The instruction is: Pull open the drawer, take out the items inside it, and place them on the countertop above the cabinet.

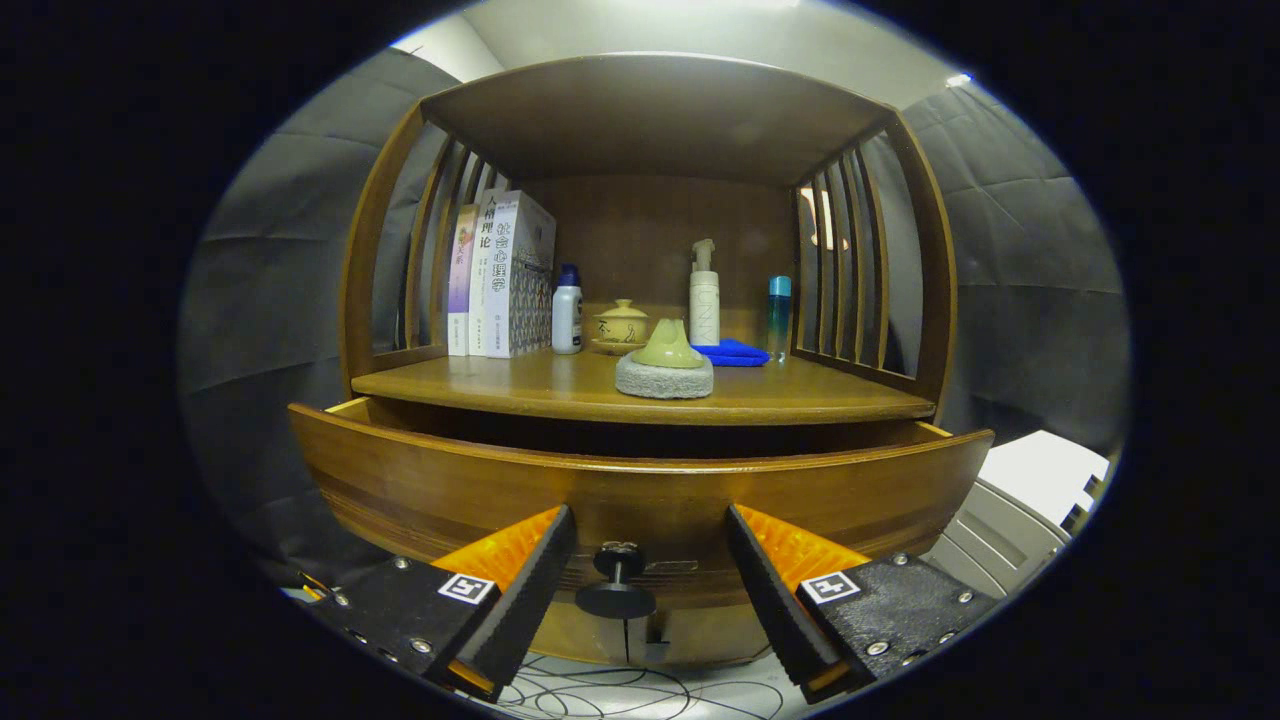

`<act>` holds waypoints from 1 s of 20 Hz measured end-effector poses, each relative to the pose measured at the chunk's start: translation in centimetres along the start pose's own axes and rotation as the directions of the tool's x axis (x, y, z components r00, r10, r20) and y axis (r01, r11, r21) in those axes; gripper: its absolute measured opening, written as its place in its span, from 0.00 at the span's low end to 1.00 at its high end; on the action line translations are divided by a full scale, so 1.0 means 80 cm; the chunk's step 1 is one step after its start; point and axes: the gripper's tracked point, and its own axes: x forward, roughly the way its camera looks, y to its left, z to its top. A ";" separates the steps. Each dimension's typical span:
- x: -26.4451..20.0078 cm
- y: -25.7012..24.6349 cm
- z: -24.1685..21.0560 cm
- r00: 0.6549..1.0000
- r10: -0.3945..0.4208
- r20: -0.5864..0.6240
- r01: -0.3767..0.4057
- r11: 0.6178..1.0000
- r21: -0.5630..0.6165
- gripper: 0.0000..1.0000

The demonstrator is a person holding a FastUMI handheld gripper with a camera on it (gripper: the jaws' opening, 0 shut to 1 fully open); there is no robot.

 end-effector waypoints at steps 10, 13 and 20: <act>0.053 0.000 0.005 1.000 -0.001 0.006 0.001 1.000 -0.002 0.95; 0.064 0.000 0.006 1.000 -0.003 -0.002 0.003 1.000 0.003 0.95; 0.055 -0.015 0.024 1.000 -0.003 0.023 0.006 0.989 -0.146 0.95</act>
